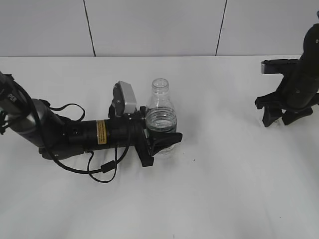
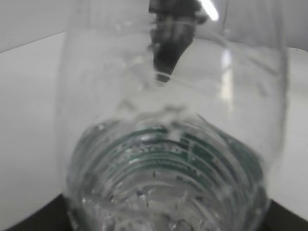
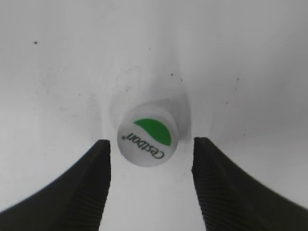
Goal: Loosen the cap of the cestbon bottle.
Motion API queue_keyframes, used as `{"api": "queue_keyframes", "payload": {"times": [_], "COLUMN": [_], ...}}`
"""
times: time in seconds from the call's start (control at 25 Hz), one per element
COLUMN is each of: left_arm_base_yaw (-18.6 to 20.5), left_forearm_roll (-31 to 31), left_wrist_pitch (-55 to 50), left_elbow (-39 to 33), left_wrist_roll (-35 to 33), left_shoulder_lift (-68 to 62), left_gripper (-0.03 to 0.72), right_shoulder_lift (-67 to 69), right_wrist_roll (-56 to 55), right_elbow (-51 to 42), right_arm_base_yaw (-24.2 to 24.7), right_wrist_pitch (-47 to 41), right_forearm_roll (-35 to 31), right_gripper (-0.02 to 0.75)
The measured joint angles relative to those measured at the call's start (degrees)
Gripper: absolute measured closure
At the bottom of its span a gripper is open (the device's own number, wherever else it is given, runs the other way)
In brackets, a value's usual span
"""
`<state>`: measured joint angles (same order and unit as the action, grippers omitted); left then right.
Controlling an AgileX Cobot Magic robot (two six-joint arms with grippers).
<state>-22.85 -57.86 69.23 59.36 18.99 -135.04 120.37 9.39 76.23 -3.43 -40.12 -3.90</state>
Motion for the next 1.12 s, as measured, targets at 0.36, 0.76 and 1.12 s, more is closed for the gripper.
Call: {"api": "queue_keyframes", "payload": {"times": [0.36, 0.76, 1.12], "left_arm_base_yaw": [0.0, 0.0, 0.0], "left_forearm_roll": [-0.37, -0.24, 0.41], "left_wrist_pitch": [0.0, 0.0, 0.0], "left_elbow": [0.0, 0.0, -1.39], "left_wrist_roll": [0.0, 2.75, 8.07], "left_shoulder_lift": [0.0, 0.81, 7.52], "left_gripper": [0.236, 0.181, 0.181], "right_shoulder_lift": [-0.85, -2.93, -3.04], "right_wrist_roll": [0.0, 0.44, 1.11], "right_elbow": [0.0, 0.0, 0.0], "right_arm_base_yaw": [0.0, 0.0, 0.0], "right_wrist_pitch": [-1.09, -1.43, -3.93], "right_forearm_roll": [0.0, 0.0, -0.04], "right_gripper": [0.316, 0.316, 0.316]}}
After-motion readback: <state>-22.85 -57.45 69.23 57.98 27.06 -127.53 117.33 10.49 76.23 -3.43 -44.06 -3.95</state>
